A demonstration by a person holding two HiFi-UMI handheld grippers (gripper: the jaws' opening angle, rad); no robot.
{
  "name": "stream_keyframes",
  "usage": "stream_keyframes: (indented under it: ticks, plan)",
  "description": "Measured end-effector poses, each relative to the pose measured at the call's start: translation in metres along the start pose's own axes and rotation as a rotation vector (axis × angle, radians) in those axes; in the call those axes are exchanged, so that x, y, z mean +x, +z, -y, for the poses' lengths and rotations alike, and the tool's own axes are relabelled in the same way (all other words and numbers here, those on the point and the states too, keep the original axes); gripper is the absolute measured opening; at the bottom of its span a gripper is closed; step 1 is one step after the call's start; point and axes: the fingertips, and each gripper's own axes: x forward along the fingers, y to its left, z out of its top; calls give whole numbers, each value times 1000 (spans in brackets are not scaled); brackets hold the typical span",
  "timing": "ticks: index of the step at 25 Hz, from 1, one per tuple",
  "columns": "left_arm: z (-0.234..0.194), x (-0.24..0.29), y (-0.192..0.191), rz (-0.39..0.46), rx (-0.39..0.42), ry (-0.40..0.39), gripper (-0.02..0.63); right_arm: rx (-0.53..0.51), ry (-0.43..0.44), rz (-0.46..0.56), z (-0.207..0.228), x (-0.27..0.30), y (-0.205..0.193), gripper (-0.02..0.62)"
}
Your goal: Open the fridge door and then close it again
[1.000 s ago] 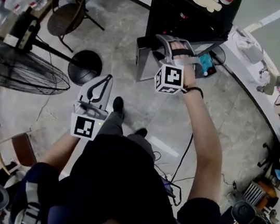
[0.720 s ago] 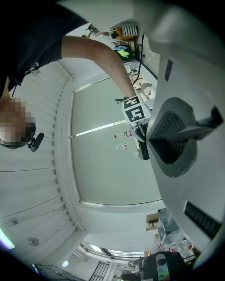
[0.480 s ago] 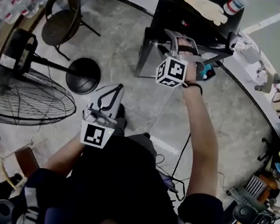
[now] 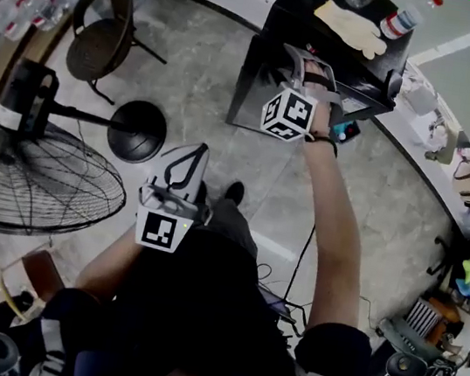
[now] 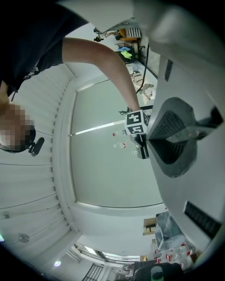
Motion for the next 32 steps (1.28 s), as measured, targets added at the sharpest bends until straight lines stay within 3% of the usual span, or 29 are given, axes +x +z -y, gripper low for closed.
stream_keyframes:
  ticks: [3, 7, 11, 14, 17, 19, 22, 25, 28, 32]
  plan:
    - [-7, 9, -2, -8, -20, 43, 23, 10, -8, 4, 9, 11, -4, 314]
    - [-13, 23, 1, 16, -134, 124, 23, 23, -9, 0, 21, 25, -13, 308]
    - [-12, 38, 0, -16, -22, 93, 23, 36, -16, -10, 31, 36, -22, 305]
    - [-16, 46, 1, -1, -83, 121, 23, 49, -26, -22, 37, 43, -26, 305]
    - [-18, 53, 0, -13, -57, 114, 23, 62, -37, -31, 43, 49, -30, 305]
    - [-21, 58, 2, 2, -92, 132, 23, 69, -43, -37, 46, 54, -32, 305]
    - [-23, 64, 2, -12, -41, 117, 23, 78, -51, -44, 51, 59, -36, 305]
    - [-25, 67, 2, -7, -70, 131, 23, 83, -57, -47, 54, 61, -38, 305]
    - [-24, 69, -1, -28, -17, 110, 23, 86, -58, -42, 53, 61, -37, 305]
    - [-23, 72, -3, -35, -39, 115, 23, 88, -56, -36, 53, 61, -36, 307]
